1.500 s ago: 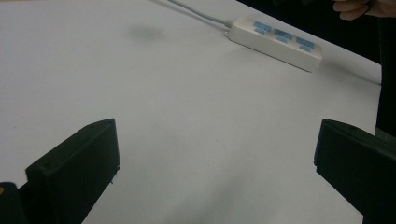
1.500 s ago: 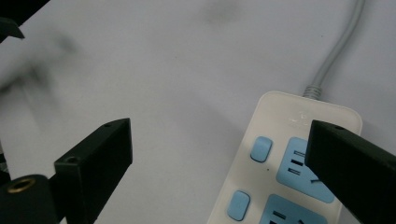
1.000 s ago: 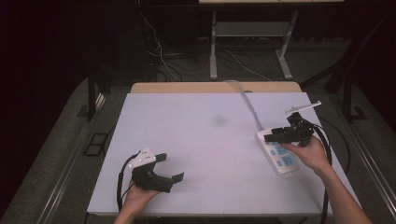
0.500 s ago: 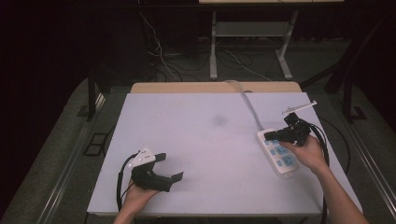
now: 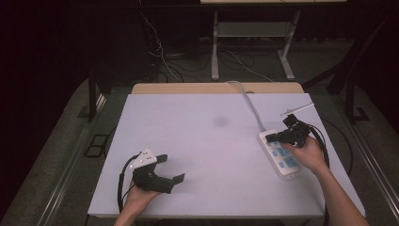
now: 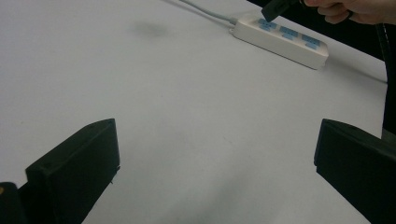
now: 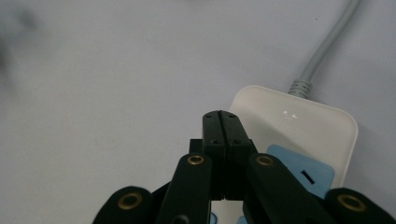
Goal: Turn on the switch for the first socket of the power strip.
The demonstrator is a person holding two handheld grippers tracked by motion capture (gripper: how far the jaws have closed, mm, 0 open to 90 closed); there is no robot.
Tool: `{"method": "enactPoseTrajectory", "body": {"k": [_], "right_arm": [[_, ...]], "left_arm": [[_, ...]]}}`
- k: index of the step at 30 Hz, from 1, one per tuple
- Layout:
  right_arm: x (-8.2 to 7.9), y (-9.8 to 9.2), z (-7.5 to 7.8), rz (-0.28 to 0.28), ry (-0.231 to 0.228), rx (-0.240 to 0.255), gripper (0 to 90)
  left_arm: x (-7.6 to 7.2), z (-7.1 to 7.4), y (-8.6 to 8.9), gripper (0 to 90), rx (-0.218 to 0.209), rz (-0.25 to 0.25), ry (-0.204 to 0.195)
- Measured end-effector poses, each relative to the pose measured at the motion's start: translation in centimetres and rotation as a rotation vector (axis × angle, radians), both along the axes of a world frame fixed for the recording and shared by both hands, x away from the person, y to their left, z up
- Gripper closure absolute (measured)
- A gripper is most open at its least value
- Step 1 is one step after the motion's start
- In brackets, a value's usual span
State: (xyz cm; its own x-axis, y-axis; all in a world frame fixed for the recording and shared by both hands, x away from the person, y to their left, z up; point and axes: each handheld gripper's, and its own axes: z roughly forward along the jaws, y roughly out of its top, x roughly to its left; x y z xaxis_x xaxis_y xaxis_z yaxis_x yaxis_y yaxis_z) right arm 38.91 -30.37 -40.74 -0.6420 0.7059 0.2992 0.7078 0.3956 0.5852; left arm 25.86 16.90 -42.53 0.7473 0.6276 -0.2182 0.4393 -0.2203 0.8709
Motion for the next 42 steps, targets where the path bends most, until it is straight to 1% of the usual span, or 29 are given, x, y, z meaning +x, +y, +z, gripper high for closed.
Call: {"method": "enactPoseTrajectory", "body": {"k": [5, 7, 9, 22, 28, 32, 38, 41, 42], "right_arm": [[0.2, 0.0, -0.4, -0.005, 0.008, -0.031, 89.5], [0.2, 0.0, -0.5, -0.018, 0.009, -0.052, 89.5], [0.2, 0.0, -0.5, -0.017, 0.007, -0.053, 89.5], [0.0, 0.0, -0.8, -0.016, -0.010, -0.045, 90.0], [-0.2, -0.4, -1.2, -0.031, -0.015, -0.006, 90.0], [-0.2, -0.5, -1.3, -0.032, -0.012, 0.001, 90.0], [-0.3, 0.0, -1.1, -0.022, -0.039, -0.039, 90.0], [-0.4, 0.1, -1.1, -0.021, -0.042, -0.053, 90.0], [-0.4, 0.2, -1.0, -0.013, -0.051, -0.062, 90.0]], "left_arm": [[0.0, 0.0, 0.0, 0.0, 0.000, -0.001, 0.000], [0.0, 0.0, 0.0, 0.0, 0.000, 0.000, 0.000], [0.0, 0.0, 0.0, 0.0, 0.000, -0.001, -0.002], [-0.1, 0.0, -0.2, 0.0, 0.007, -0.009, -0.003], [-0.1, 0.0, -0.2, 0.0, 0.008, -0.009, -0.003], [-0.1, 0.0, -0.1, 0.0, 0.008, -0.008, -0.003], [0.0, 0.0, -0.1, 0.0, 0.010, -0.004, -0.003], [-0.1, 0.0, 0.1, 0.0, 0.009, -0.001, -0.004], [-0.1, 0.0, 0.1, 0.0, 0.007, 0.001, -0.003]]}}
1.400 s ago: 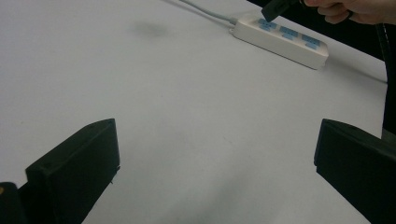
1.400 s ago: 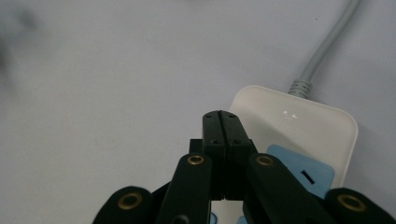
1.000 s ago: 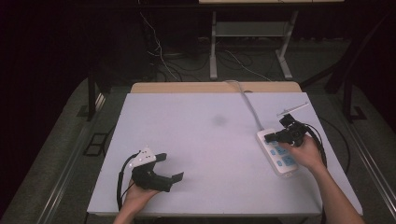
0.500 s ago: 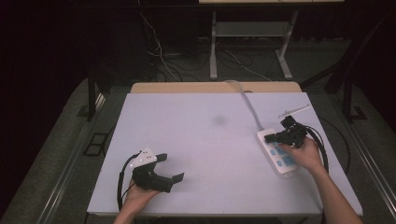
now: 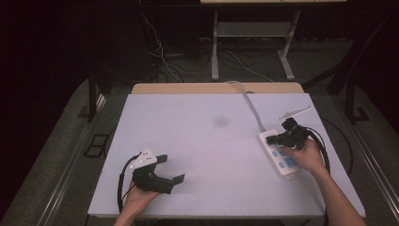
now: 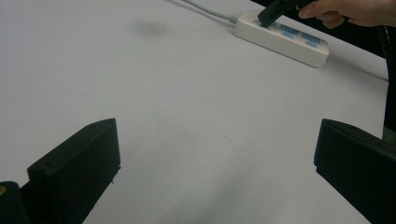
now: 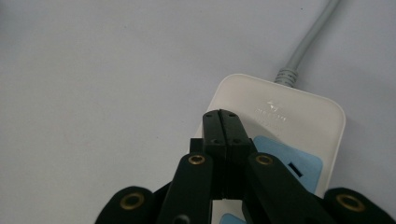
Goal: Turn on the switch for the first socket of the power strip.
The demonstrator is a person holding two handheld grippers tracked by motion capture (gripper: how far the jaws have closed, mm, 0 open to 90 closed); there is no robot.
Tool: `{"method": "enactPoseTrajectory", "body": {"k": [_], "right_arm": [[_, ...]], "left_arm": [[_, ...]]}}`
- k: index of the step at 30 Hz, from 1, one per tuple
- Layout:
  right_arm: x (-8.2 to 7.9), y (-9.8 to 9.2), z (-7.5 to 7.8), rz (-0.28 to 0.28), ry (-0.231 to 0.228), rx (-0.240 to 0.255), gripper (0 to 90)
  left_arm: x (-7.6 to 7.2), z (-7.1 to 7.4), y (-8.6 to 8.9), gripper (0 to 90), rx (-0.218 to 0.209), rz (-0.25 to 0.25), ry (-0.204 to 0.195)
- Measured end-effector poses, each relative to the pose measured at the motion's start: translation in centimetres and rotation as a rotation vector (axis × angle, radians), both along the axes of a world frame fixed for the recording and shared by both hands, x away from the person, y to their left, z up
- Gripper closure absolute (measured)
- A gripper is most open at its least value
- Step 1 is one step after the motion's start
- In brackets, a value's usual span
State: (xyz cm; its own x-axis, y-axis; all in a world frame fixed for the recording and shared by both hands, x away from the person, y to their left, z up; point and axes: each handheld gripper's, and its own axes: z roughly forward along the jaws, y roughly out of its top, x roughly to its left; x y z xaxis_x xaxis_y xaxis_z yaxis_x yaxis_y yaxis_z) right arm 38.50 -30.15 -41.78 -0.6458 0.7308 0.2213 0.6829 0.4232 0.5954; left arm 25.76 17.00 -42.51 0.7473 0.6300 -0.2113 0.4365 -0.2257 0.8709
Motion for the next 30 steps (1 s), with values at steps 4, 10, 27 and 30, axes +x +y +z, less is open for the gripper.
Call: {"method": "enactPoseTrajectory", "body": {"k": [4, 10, 27, 30], "right_arm": [[-0.07, 0.43, 0.14, 0.003, -0.007, -0.038, 90.0], [-0.18, 0.35, 0.08, 0.004, -0.014, -0.032, 90.0], [0.25, 0.20, 0.40, 0.026, 0.041, -0.019, 90.0], [0.20, 0.30, 0.48, 0.034, 0.045, -0.022, 90.0]], "left_arm": [[0.07, -0.03, -0.01, 0.0, 0.001, -0.001, 0.001], [0.02, -0.03, 0.00, 0.0, 0.002, -0.001, 0.000], [0.20, -0.10, 0.08, 0.0, -0.004, 0.004, 0.003], [0.16, -0.11, 0.00, 0.0, -0.002, 0.003, 0.005]]}}
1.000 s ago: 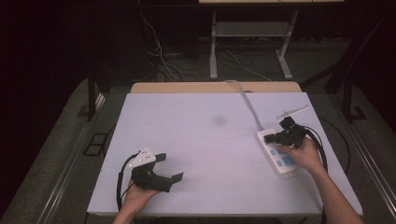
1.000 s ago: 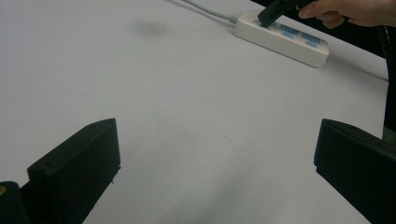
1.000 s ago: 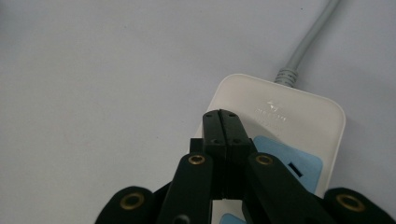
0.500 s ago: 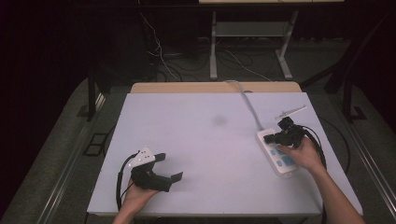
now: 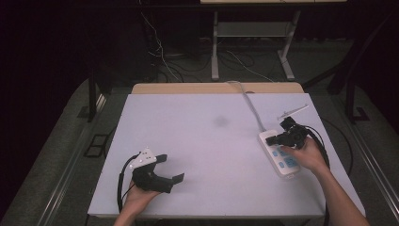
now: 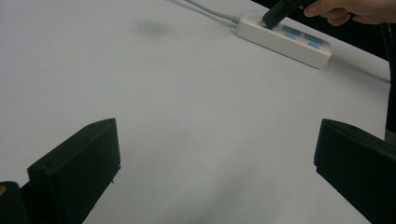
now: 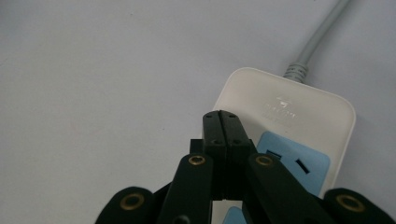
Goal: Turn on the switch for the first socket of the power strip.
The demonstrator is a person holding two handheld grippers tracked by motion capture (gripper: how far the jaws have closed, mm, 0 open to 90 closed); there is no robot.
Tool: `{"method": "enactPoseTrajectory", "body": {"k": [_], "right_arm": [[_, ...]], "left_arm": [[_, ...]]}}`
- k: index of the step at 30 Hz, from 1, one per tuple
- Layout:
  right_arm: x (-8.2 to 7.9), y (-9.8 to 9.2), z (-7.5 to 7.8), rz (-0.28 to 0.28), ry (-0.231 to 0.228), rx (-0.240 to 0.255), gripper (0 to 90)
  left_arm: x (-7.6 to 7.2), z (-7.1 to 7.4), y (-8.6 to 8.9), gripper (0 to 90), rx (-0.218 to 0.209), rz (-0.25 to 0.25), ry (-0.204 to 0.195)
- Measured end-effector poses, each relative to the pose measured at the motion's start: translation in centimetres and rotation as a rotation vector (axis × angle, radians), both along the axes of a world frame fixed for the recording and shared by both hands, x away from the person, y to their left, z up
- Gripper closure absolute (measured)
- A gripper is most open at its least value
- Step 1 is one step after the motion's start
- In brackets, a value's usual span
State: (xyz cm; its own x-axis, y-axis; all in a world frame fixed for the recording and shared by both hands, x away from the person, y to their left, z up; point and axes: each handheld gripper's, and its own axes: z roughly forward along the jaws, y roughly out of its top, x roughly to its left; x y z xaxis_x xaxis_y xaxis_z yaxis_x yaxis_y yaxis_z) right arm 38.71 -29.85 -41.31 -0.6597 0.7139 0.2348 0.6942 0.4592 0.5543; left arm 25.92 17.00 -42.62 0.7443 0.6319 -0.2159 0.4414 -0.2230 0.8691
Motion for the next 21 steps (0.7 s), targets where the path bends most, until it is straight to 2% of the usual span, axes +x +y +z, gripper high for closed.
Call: {"method": "enactPoseTrajectory", "body": {"k": [11, 21], "right_arm": [[-0.3, -0.5, 1.0, -0.018, -0.026, 0.023, 90.0], [-1.5, -1.4, 2.2, -0.053, -0.041, 0.047, 90.0]], "left_arm": [[0.0, 0.1, 0.1, 0.0, -0.008, 0.001, -0.001], [-0.1, 0.1, 0.1, 0.0, -0.016, -0.001, -0.003]]}}
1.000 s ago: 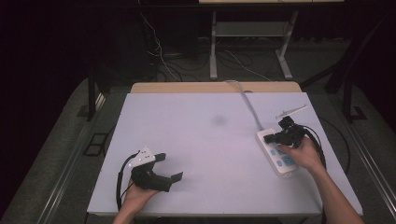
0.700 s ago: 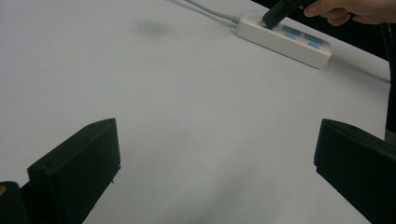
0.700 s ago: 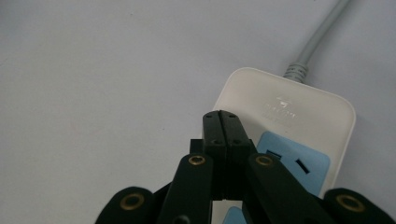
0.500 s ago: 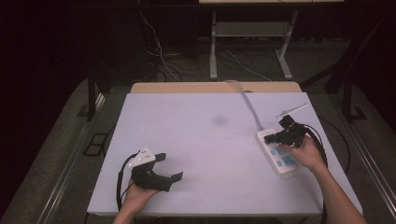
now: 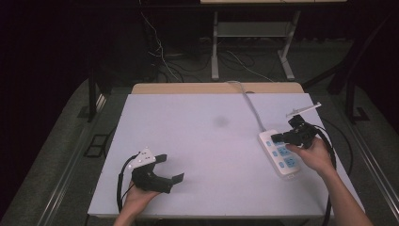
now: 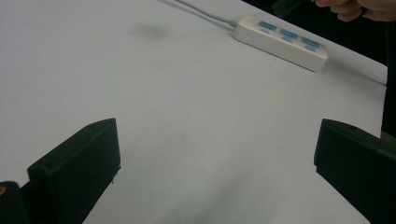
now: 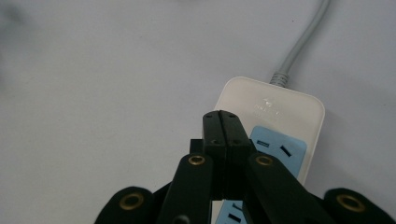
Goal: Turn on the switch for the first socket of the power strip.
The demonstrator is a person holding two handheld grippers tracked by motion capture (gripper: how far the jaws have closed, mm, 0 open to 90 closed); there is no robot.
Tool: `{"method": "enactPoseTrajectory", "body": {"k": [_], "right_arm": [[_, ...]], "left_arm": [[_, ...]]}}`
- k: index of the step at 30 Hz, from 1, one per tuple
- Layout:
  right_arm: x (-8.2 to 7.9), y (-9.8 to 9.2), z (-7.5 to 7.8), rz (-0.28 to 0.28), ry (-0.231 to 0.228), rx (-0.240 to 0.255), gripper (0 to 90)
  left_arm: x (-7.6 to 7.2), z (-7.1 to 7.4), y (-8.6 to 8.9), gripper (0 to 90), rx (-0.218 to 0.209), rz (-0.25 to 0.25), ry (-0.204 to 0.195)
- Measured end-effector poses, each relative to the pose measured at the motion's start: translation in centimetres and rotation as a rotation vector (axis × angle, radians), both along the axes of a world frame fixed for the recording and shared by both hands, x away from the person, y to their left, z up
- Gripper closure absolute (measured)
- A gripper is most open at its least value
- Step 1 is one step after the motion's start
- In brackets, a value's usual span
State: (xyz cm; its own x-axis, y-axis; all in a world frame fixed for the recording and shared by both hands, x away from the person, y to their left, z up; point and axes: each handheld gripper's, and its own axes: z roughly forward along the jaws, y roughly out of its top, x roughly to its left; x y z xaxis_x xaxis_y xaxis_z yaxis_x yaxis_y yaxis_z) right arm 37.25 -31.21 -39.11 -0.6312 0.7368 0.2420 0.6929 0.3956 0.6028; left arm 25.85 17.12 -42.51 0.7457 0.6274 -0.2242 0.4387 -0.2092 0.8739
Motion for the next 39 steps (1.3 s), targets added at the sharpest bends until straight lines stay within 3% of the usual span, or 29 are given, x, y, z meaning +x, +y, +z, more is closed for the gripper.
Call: {"method": "enactPoseTrajectory", "body": {"k": [17, 24, 30, 34, 37, 39], "right_arm": [[-2.9, -1.1, 2.3, -0.042, -0.050, 0.062, 89.2], [-4.3, -1.5, 3.1, -0.066, -0.064, 0.105, 78.7], [-5.8, -1.5, 3.5, -0.094, -0.098, 0.133, 56.1], [-6.9, -1.4, 3.4, -0.105, -0.109, 0.145, 34.3], [-7.6, -1.1, 3.2, -0.110, -0.118, 0.162, 12.4], [-8.2, -1.0, 2.9, -0.118, -0.115, 0.187, 5.0]], "left_arm": [[-0.1, 0.1, 0.0, 0.0, -0.010, -0.001, -0.001], [-0.1, 0.1, 0.1, 0.0, -0.015, 0.005, -0.001], [-0.1, 0.1, 0.2, 0.0, -0.014, 0.007, -0.001], [0.0, 0.1, 0.1, 0.0, -0.015, 0.008, -0.001], [-0.1, 0.1, 0.2, 0.0, -0.015, 0.009, -0.001], [-0.1, 0.1, 0.1, 0.0, -0.015, 0.008, 0.001]]}}
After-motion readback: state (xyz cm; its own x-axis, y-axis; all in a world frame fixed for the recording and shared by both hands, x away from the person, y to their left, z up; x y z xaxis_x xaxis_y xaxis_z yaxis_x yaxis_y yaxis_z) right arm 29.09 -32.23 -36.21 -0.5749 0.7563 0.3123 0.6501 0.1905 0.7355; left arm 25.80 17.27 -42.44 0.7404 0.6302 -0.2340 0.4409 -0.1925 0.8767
